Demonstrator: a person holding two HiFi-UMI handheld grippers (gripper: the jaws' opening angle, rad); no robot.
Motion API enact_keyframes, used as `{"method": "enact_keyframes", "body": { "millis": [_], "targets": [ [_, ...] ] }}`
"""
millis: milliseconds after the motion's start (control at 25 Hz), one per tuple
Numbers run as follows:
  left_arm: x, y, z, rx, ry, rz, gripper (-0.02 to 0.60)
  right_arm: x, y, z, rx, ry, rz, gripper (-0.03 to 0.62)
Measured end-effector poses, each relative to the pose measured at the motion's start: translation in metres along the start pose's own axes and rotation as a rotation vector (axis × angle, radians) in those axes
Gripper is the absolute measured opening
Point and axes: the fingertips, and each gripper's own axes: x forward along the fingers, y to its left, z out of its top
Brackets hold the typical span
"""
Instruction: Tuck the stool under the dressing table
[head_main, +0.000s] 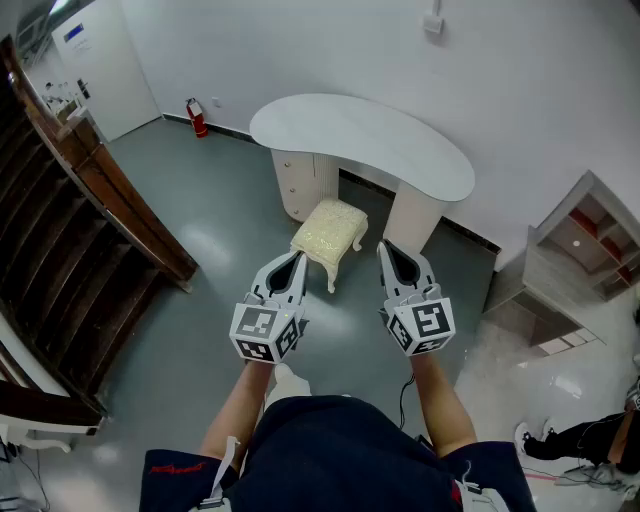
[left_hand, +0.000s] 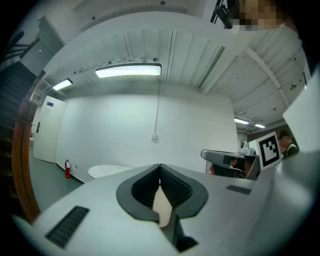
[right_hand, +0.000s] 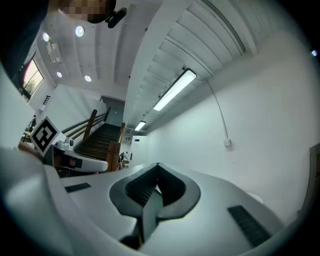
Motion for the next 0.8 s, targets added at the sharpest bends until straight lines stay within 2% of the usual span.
{"method": "enact_keyframes", "body": {
  "millis": [800],
  "targets": [
    [-0.004,-0.02,0.009,-0.003,-0.017,-0.004,0.016,-0.016,0.014,0.006,0.012,-0.023,0.071,0.012]
  ]
}}
